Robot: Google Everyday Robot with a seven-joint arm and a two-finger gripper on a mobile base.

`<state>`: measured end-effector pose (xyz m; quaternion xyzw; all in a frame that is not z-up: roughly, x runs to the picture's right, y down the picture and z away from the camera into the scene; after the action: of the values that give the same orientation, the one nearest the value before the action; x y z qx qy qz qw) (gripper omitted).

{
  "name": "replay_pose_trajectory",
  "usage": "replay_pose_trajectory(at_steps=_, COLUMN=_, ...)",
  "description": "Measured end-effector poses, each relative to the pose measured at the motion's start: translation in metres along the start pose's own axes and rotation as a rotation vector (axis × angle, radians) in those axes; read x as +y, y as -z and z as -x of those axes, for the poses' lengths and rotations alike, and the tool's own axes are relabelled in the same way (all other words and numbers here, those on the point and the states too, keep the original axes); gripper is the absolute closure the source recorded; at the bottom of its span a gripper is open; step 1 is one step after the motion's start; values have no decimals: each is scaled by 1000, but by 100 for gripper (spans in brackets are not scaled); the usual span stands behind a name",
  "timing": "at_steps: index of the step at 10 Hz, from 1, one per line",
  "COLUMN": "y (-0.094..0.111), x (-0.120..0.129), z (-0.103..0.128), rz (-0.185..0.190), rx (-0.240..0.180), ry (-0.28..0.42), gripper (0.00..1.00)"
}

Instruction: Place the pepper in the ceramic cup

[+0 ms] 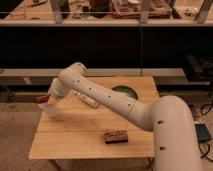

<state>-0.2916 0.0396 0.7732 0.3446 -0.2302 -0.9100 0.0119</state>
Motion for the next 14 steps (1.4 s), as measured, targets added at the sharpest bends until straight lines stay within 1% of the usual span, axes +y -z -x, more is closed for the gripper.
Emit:
replay_pose_trajectory(at_steps=1, y=-4, x=3, z=4, rz=-3, rx=-16, ry=-9, gripper=48)
replay_pose_trajectory(at_steps=2, y=-5, x=5, z=7, rz=-3, rx=-24, ry=-14, gripper=40)
replay_pose_trajectory(at_steps=3, y=-7, x=7, z=10, rz=-3, rx=-33, ry=-20, gripper=29)
replay_pose_trajectory(at_steps=4, y=-10, x=8, z=10, rz=-5, rx=-39, ry=-22, gripper=22)
replay_pose_trajectory(at_steps=5, y=-12, x=9, z=9, rz=-7, rx=-43, ry=-24, gripper=20)
replay_pose_trajectory(at_steps=9, y=-16, x=11, z=5, rz=-10, rx=-49, ry=-23, gripper=20)
replay_pose_trajectory(at_steps=11, y=-17, x=10, z=3, rz=-13, rx=-45, ry=-23, gripper=20)
replay_pose_trajectory(at_steps=12, y=-17, x=10, z=1, rz=-15, rx=-33, ry=-30, gripper=20)
replay_pose_trajectory(at_steps=14, y=-16, x=10, z=2, rz=-14, rx=-30, ry=-30, gripper=20)
